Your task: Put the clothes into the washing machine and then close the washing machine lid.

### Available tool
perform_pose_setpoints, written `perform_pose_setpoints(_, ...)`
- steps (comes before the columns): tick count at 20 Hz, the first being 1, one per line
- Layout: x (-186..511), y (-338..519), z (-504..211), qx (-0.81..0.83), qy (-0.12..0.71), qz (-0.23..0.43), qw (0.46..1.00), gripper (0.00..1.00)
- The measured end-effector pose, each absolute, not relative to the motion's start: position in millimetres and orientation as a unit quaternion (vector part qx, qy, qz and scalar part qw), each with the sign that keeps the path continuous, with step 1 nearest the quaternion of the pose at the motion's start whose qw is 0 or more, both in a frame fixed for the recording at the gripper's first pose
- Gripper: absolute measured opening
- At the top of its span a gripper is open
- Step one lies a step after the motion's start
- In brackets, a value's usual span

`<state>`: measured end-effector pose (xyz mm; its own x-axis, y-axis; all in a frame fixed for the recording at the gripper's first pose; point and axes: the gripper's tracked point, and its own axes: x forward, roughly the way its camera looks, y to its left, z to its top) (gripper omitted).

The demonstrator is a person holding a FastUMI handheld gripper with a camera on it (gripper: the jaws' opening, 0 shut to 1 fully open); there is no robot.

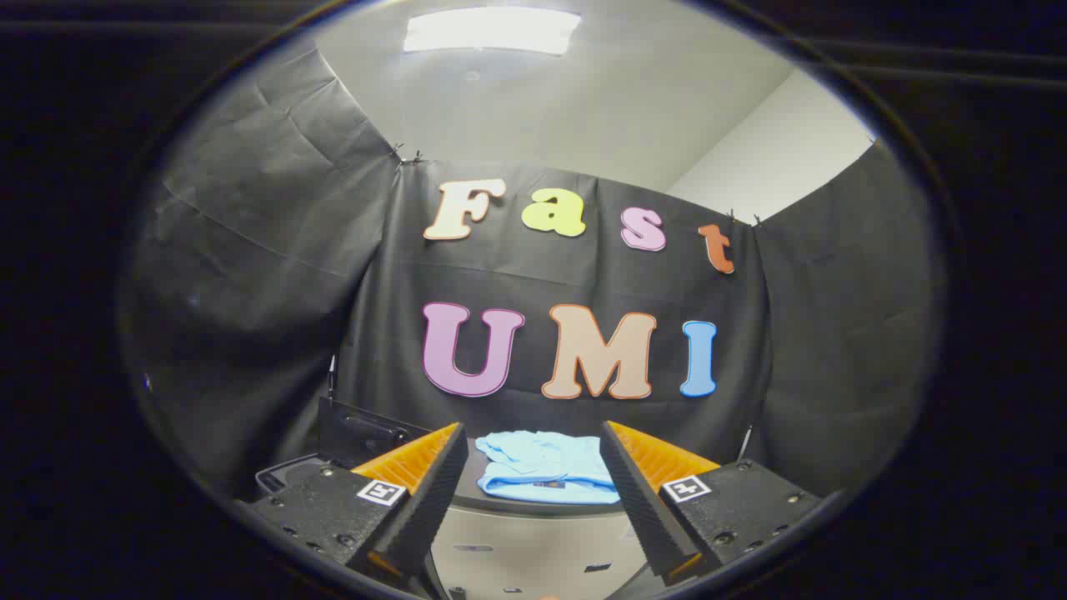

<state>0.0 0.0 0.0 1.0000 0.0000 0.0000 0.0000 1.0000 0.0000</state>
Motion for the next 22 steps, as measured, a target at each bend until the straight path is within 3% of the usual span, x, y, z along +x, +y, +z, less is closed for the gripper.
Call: perform_pose_setpoints(22,4.7,-0.4,-4.0,0.001,0.014,0.008,1.0,0.96)
